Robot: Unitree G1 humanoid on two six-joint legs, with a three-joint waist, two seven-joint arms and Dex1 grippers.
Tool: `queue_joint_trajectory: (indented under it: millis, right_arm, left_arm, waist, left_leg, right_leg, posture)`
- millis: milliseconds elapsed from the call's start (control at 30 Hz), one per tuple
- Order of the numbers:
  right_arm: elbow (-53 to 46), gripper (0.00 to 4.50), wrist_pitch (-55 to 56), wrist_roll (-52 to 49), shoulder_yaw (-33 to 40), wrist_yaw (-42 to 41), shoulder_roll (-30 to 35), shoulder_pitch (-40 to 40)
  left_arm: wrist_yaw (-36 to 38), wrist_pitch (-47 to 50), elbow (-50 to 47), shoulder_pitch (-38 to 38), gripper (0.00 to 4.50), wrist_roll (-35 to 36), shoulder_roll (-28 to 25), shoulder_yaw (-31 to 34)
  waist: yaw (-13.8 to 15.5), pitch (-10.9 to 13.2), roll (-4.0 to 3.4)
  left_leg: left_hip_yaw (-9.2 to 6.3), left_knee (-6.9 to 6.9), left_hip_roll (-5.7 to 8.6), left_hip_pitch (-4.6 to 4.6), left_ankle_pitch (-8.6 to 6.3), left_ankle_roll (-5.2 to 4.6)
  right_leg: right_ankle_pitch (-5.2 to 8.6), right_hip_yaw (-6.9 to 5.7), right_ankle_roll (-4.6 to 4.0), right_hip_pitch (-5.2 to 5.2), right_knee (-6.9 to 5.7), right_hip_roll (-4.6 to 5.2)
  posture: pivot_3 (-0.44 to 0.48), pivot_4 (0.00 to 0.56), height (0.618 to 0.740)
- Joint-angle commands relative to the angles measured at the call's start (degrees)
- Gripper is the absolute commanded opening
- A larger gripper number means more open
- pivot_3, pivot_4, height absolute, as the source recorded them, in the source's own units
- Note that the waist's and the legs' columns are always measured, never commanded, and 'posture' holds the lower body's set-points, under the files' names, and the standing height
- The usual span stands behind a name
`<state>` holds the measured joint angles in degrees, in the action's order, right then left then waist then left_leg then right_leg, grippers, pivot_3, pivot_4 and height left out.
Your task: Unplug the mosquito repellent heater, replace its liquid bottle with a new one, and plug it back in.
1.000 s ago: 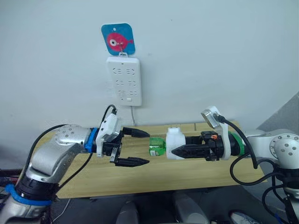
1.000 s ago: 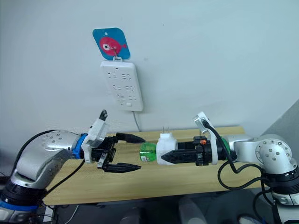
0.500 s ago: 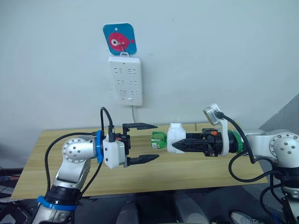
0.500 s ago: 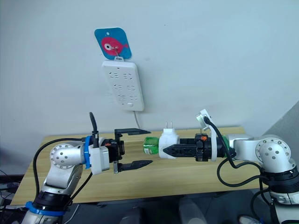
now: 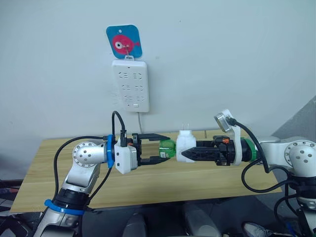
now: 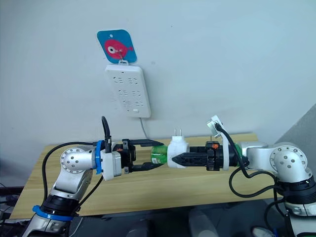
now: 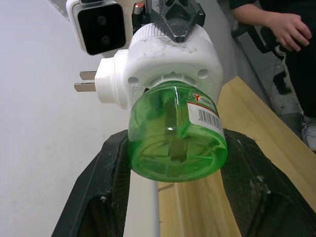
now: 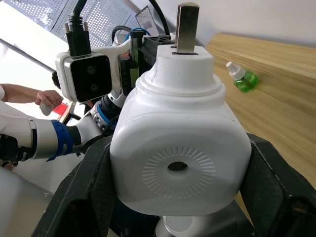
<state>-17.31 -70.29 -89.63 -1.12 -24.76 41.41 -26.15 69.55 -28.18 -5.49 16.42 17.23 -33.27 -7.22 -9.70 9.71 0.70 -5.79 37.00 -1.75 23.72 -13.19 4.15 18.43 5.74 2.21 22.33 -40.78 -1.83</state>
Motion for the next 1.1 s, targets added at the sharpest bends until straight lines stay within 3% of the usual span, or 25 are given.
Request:
queue_joint_trajectory:
  millis: [33,167,267,333,433,533,733,800,867,1100]
  right_arm:
    - [-1.15,3.01,0.17,-0.85,1.42,-0.48,0.07,-0.95]
    - [-1.45,3.01,-0.02,-0.94,1.88,-2.11,0.61,-1.32]
    - [-1.75,3.01,-0.26,-0.81,1.60,-3.35,0.83,-1.93]
    - [-2.03,3.01,-0.36,-0.70,1.29,-3.87,0.78,-2.30]
    - [-2.20,3.01,-0.35,-0.72,1.02,-4.01,0.60,-2.62]
    - [-2.41,3.01,-0.16,-1.15,1.07,-3.49,0.46,-2.40]
    - [-2.32,3.01,-0.03,-2.24,1.33,-2.04,0.22,-1.82]
    - [-2.13,3.01,0.01,-2.61,1.48,-1.58,0.25,-1.61]
    - [-1.87,3.01,0.09,-2.98,1.62,-1.04,0.33,-1.39]
    - [-0.78,3.01,0.46,-3.93,1.92,0.60,0.34,-0.81]
  left_arm:
    - [1.74,11.15,-5.41,-0.20,2.22,7.13,-4.45,0.23]
    - [-1.52,51.98,-8.18,6.25,2.22,21.25,-15.00,-0.46]
    - [-0.62,71.01,-6.87,13.13,2.22,29.76,-18.31,-1.48]
    - [-0.73,78.52,-6.06,16.44,2.22,33.39,-18.23,-1.64]
    - [-2.49,82.41,-5.71,18.82,2.22,35.16,-15.80,-0.67]
    - [-3.15,79.54,-6.99,16.85,2.22,32.53,-14.40,-0.25]
    - [0.40,62.96,-11.68,10.08,4.07,22.86,-13.50,0.29]
    - [2.80,57.18,-12.85,7.61,4.45,20.75,-13.40,0.83]
    - [2.14,52.56,-13.51,5.18,4.50,19.40,-11.93,2.46]
    - [2.03,18.95,-9.58,-1.75,4.50,6.44,-3.93,5.93]
  waist:
    - [-0.03,0.00,0.00]
    - [-0.19,0.02,0.01]
    - [-0.11,0.02,0.01]
    - [-0.15,0.02,0.01]
    - [-0.17,0.02,0.00]
    - [-0.18,0.02,0.00]
    - [0.10,0.02,0.00]
    - [0.22,0.02,0.00]
    - [0.29,0.02,0.00]
    - [0.45,0.01,0.00]
  left_leg:
    - [-0.01,0.00,0.00,0.00,0.00,0.00]
    - [-0.13,0.00,-0.01,0.02,0.00,0.00]
    - [-0.18,0.03,0.03,0.02,0.00,0.00]
    - [-0.17,0.02,0.04,0.00,0.00,0.00]
    - [-0.17,-0.04,0.02,0.00,0.00,-0.01]
    - [-0.17,-0.05,0.00,0.00,0.00,-0.01]
    - [-0.14,-0.05,0.00,-0.01,0.00,0.00]
    - [-0.10,-0.03,0.01,0.00,0.00,0.01]
    - [-0.06,-0.03,0.01,0.00,0.00,0.01]
    - [-0.03,-0.02,0.01,0.00,0.00,0.00]
  right_leg:
    - [0.00,-0.01,0.00,0.00,0.00,0.00]
    - [0.01,-0.10,0.00,0.01,-0.08,-0.03]
    - [0.01,-0.17,0.01,-0.01,-0.08,-0.03]
    - [0.01,-0.16,0.01,-0.01,-0.07,-0.03]
    - [0.02,-0.17,0.00,0.01,-0.05,-0.04]
    - [0.02,-0.17,-0.02,0.02,-0.06,-0.04]
    - [0.02,-0.12,-0.03,0.02,-0.05,-0.03]
    - [0.02,-0.09,-0.03,0.02,-0.05,-0.02]
    - [0.02,-0.05,-0.03,0.02,-0.04,-0.01]
    - [0.01,-0.03,-0.04,0.01,-0.02,0.00]
  posture:
    - [-0.190,0.116,0.710]
    - [-0.181,0.120,0.710]
    - [-0.177,0.120,0.710]
    - [-0.177,0.120,0.710]
    - [-0.182,0.121,0.710]
    - [-0.182,0.121,0.710]
    - [-0.182,0.121,0.710]
    - [-0.185,0.123,0.710]
    - [-0.183,0.124,0.710]
    - [-0.182,0.123,0.710]
